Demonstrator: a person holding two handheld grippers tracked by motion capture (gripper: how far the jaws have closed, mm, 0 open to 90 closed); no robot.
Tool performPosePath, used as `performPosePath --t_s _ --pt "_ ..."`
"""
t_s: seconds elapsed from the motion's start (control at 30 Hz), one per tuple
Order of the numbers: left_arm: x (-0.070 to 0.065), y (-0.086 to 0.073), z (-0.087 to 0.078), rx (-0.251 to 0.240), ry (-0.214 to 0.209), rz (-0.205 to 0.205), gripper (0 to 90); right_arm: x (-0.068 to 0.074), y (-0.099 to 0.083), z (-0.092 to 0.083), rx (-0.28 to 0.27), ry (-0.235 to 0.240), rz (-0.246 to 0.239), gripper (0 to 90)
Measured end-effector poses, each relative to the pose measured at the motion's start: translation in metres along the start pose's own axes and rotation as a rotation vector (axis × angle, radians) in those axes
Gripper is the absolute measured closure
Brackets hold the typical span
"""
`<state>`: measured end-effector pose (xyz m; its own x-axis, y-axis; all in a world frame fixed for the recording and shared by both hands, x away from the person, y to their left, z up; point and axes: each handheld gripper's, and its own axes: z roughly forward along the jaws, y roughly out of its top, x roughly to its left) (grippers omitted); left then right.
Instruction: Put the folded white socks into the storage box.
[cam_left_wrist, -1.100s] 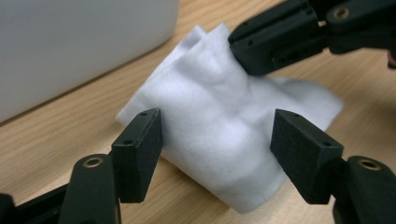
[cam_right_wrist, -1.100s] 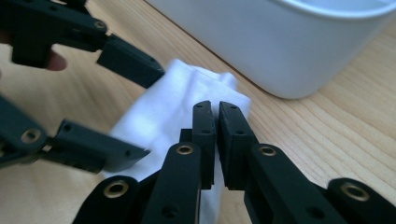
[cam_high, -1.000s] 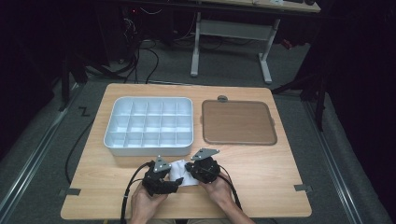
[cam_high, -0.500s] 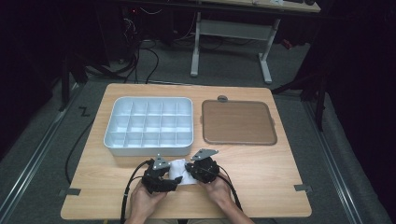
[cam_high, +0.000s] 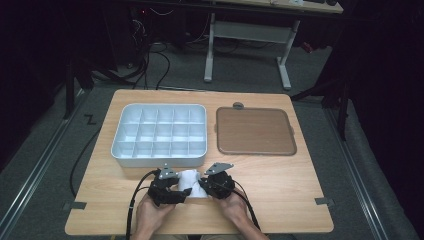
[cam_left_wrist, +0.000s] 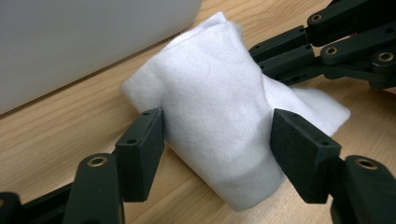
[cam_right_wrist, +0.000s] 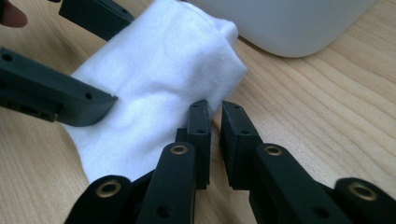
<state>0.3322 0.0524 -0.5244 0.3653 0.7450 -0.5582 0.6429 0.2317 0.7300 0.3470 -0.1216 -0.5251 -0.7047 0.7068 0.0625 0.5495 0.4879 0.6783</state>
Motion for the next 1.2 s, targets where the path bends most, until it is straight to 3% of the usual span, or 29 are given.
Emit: performPosePath --t_s 0.27,0.47,0.67,0.77,1.0,1.07,1.2 --pt "0.006 0.007 -0.01 -0.024 0.001 -0.023 35.5 0.003 -0.001 0.002 -0.022 0.003 0.018 75.5" --pt "0.009 0.023 -0.02 -0.057 0.005 -0.091 29.5 0.003 -0.002 -0.001 -0.033 -0.001 0.022 70.7" --pt "0.011 0.032 -0.016 -0.088 0.021 -0.144 26.6 -0.005 -0.009 -0.017 -0.06 -0.029 0.045 67.7" --pt "0.013 0.032 -0.009 -0.082 0.034 -0.164 25.8 -0.014 -0.016 -0.024 -0.067 -0.063 0.055 66.3" --pt "0.016 0.03 0.003 -0.073 0.068 -0.183 26.0 -0.046 -0.043 -0.047 -0.078 -0.14 0.134 62.6" --pt "0.018 0.028 0.006 -0.069 0.083 -0.172 26.7 -0.056 -0.052 -0.055 -0.084 -0.166 0.164 60.9" --pt "0.02 0.023 0.011 -0.048 0.085 -0.188 27.5 -0.073 -0.07 -0.069 -0.076 -0.238 0.2 57.6"
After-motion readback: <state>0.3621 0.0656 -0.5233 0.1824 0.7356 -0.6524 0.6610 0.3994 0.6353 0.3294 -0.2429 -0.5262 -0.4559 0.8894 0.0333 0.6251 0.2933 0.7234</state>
